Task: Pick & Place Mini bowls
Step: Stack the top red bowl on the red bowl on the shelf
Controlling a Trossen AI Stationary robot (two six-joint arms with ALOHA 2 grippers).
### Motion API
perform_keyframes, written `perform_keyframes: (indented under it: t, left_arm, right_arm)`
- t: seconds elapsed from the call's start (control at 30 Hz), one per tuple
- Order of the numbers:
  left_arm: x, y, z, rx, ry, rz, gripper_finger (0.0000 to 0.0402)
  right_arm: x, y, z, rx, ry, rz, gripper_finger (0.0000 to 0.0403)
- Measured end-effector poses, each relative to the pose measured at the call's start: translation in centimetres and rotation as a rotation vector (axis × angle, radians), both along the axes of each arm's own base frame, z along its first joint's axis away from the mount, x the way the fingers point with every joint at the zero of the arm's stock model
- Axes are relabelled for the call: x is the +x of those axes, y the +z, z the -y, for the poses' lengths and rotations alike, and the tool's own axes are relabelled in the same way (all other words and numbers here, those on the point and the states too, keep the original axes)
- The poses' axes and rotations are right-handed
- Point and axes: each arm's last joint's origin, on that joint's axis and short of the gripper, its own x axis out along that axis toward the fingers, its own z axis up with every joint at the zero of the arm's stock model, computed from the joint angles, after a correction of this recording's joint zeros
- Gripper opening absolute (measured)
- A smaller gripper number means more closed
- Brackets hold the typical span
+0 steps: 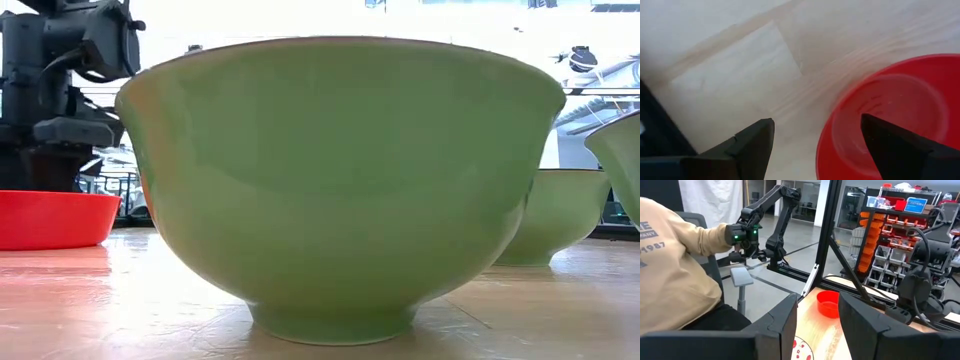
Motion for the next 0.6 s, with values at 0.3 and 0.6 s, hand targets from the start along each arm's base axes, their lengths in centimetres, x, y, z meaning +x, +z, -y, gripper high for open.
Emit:
perform_keyframes:
  t: [0.3,0.6]
  left_arm:
    - [-0.64,-1.18,-0.14,0.005,-0.033,-0.019,0.0296]
    - [-0.57,-1.22,-0.19,0.026,-0.061,-0.010,0.0296]
  right_arm:
    - [0.00,0.00,0.01,-0.021,0.000,0.011,0.0130]
    - [0.00,-0.01,0.01,-0.041,0.000,0.020,0.0130]
